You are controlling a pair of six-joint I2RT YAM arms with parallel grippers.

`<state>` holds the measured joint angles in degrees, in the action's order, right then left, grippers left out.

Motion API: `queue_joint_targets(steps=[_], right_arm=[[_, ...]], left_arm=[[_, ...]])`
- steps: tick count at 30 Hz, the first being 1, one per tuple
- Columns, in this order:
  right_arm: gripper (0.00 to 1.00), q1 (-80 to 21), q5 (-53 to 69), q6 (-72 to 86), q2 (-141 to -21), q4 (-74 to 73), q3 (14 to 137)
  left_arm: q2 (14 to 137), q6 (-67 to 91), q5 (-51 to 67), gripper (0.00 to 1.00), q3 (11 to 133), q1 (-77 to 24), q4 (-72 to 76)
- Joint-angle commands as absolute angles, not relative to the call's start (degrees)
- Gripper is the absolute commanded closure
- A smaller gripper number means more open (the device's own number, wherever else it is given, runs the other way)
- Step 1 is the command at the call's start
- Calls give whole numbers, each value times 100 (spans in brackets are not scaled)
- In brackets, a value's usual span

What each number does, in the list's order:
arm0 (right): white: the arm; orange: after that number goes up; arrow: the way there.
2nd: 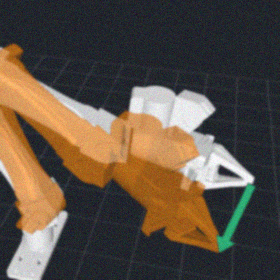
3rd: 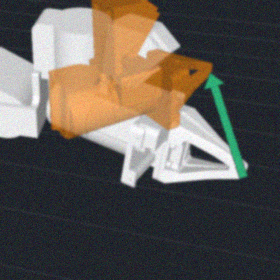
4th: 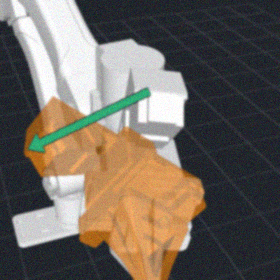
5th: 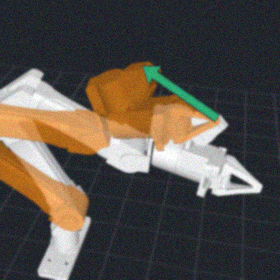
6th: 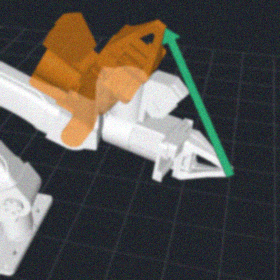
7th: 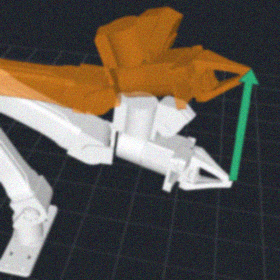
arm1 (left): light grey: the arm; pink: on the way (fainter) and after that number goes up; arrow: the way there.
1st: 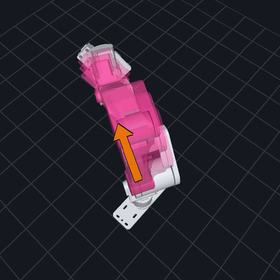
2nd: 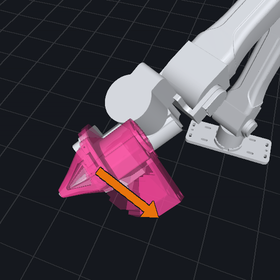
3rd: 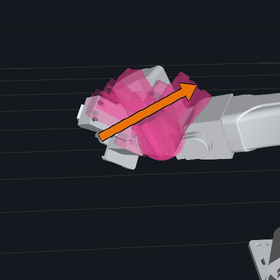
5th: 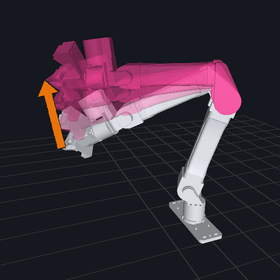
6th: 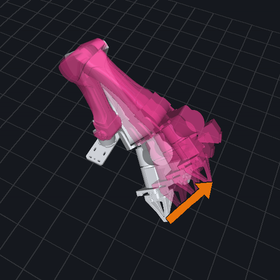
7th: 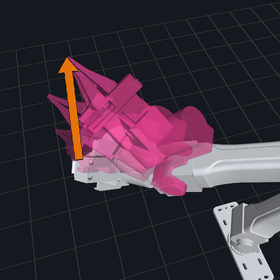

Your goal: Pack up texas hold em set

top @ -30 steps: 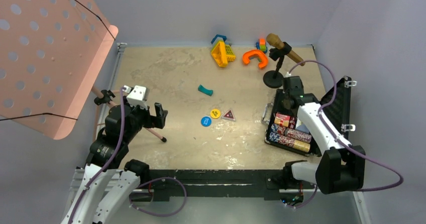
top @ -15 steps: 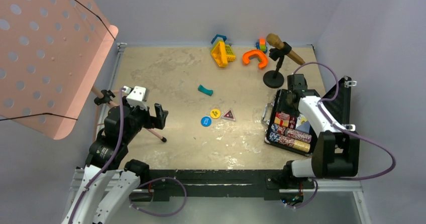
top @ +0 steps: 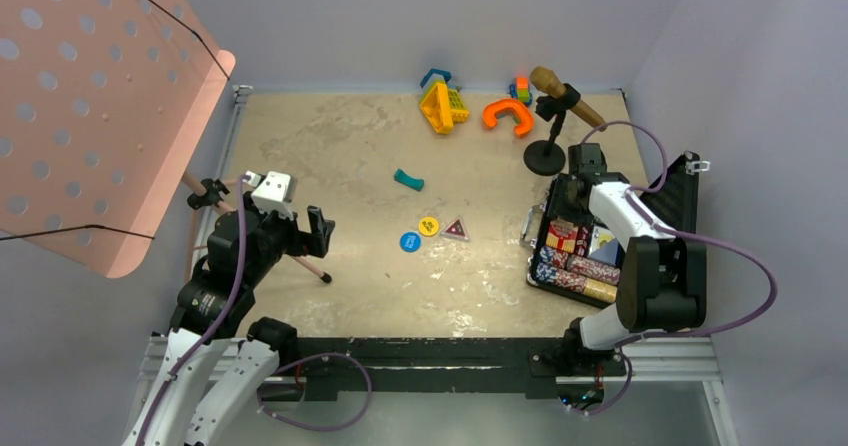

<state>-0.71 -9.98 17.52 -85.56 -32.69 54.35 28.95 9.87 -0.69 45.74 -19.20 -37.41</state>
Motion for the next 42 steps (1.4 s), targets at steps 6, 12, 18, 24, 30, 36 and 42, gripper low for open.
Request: queue_joint_targets(steps=[6,12,18,24,30,36,42], right_arm=[[36,-35,-1134,1718,-8556,-3027,5616],[35,-35,-1085,1707,-8464,-3019,5613],[43,-109,-826,1590,-7515,-2643,5361],[43,-888,-445,1363,-6942,-2501,5323],[44,-2089,-298,1511,-7420,-2622,5773],[41,-3211,-642,1871,-8514,-2706,6377],[28,-3629,-313,1211,-9524,-2555,6793]], left_arm=[[2874,984,-35,1,4615,-1925,-3555],[2870,993,-35,1,4614,-1929,-3558],[2772,1017,-201,1,4608,-1925,-3553],[2724,1028,-299,1,4578,-1925,-3530],[2785,1020,-318,1,4584,-1923,-3537],[2799,1006,-427,1,4587,-1925,-3575],[2846,993,-442,1,4581,-1925,-3574]])
